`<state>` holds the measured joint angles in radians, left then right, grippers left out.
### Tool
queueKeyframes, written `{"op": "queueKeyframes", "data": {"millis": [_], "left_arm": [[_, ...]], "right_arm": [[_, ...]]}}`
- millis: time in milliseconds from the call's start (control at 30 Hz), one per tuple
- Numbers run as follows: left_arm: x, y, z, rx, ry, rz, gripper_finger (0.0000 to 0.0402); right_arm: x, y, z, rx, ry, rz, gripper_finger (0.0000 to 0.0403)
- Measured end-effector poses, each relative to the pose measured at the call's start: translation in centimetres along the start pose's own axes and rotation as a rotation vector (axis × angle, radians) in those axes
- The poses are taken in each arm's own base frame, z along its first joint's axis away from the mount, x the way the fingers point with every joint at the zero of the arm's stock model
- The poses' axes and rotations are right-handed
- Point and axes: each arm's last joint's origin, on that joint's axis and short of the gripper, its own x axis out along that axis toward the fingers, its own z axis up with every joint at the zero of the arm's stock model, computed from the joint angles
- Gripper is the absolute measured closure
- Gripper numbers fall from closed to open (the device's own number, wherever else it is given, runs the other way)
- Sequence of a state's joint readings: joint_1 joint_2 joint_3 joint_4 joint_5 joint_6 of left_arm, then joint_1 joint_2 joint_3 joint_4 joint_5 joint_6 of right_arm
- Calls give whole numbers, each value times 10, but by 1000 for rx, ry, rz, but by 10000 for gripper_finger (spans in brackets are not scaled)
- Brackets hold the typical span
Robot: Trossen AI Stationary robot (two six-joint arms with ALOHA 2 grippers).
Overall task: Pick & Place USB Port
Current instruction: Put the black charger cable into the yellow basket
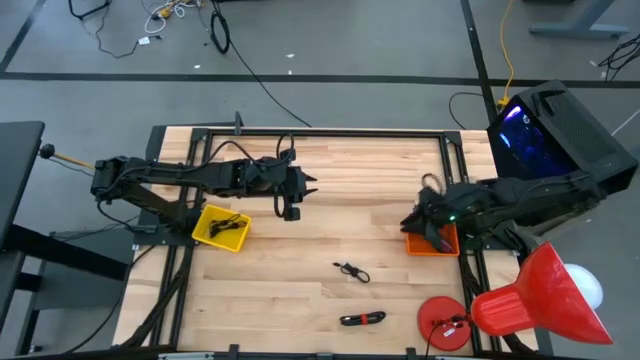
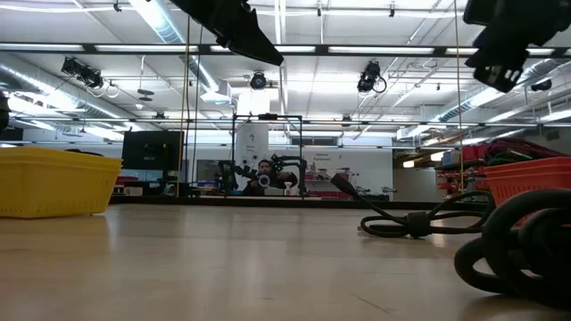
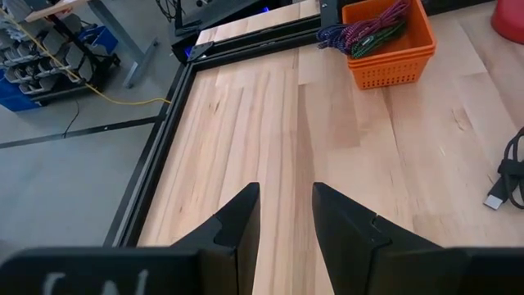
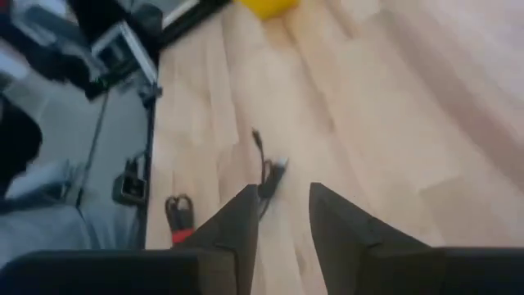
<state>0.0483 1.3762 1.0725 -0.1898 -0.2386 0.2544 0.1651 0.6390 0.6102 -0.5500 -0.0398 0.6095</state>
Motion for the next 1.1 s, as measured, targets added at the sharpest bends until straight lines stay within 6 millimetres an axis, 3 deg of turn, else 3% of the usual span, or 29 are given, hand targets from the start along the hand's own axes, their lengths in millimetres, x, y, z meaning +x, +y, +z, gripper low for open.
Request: {"op": "queueKeyframes", "data": {"millis": [333,600,800,1100], "left_arm": [[0,0,0,0,1,0,282],[0,0,0,-4,1,-2,282],[0,0,0,-4,1,-2,282],[0,0,0,-7,1,-2,282]], "right_arm": [[77,20,-12,-85,196,5,291],[119,22,-32,-53,322,-22,291],[140,25,-46,-36,392,5,291],[156,30,-55,-14,390,32,291]]}}
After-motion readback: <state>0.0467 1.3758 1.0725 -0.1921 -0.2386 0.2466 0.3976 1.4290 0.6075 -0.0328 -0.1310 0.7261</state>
